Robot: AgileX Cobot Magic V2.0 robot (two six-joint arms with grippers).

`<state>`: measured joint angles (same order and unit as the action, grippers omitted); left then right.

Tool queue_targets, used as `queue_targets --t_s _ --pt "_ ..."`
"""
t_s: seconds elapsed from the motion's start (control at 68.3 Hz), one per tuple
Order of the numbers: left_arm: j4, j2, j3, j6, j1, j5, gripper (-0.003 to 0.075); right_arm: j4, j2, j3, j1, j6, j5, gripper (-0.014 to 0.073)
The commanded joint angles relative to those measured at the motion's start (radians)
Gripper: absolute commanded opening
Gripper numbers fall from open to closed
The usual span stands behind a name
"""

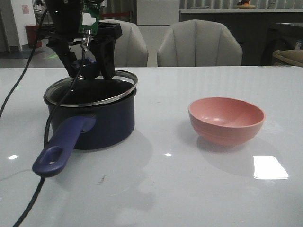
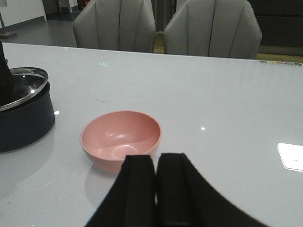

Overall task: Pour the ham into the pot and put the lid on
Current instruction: 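Lift the lid and lower it onto the pot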

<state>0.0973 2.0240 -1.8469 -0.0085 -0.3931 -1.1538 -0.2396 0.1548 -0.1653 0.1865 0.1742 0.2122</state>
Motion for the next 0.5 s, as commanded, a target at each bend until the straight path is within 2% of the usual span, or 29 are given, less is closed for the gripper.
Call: queue_targets --t_s 0.0,0.132,0.483 --pt "0.014 -0.048 -0.029 0.0 -0.007 0.025 0.0405 -0.001 0.009 -0.029 0.001 0.012 -0.087 0.0158" --pt "0.008 -0.048 -0.029 -0.002 -0.007 0.021 0.0516 -0.001 0.009 -0.029 0.001 0.012 -0.087 0.0158" --pt "-0.066 -0.048 -0.029 -0.037 -0.007 0.006 0.0523 -0.001 0.009 -0.029 0.001 0.012 -0.087 0.0159"
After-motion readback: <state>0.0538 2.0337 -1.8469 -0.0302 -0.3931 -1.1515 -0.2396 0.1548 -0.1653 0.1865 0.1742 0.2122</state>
